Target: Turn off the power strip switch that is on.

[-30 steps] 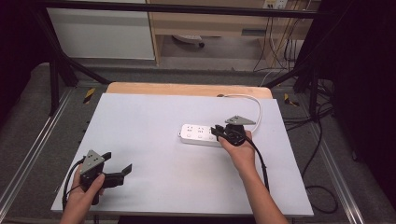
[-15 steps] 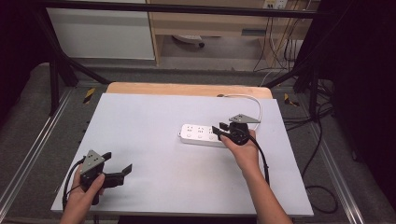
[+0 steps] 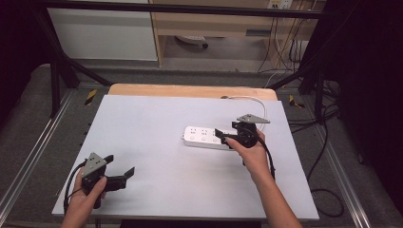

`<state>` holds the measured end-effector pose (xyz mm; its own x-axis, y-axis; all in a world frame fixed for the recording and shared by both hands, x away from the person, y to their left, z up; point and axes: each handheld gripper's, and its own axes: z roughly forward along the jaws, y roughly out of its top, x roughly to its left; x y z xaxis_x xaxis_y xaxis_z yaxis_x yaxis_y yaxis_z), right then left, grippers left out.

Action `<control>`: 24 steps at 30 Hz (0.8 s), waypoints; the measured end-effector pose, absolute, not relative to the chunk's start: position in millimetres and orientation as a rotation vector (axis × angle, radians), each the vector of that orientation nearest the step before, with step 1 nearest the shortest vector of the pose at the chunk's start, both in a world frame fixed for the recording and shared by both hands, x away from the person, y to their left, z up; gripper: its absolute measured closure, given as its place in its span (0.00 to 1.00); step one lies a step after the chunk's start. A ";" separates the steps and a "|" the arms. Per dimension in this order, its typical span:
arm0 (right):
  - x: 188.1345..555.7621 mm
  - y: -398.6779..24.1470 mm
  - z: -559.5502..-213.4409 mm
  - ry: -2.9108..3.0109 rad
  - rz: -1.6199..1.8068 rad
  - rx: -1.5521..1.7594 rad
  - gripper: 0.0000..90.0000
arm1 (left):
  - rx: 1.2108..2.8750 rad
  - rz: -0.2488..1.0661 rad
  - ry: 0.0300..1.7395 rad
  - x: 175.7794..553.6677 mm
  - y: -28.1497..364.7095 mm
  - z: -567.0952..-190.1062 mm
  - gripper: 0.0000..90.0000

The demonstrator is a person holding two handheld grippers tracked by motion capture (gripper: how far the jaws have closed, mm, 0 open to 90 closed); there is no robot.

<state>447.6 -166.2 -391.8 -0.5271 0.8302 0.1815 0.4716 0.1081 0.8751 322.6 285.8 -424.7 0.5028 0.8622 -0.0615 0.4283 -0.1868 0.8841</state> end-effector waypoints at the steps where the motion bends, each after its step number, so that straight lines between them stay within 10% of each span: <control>1: 447.1 -166.8 -390.9 2.039 1.396 1.276 0.14 | 1.804 0.580 1.083 322.6 285.8 -424.7 0.06; 24: 425.7 -196.0 -373.6 1.964 1.402 1.234 0.05 | 1.801 0.582 1.088 322.8 286.7 -424.9 0.06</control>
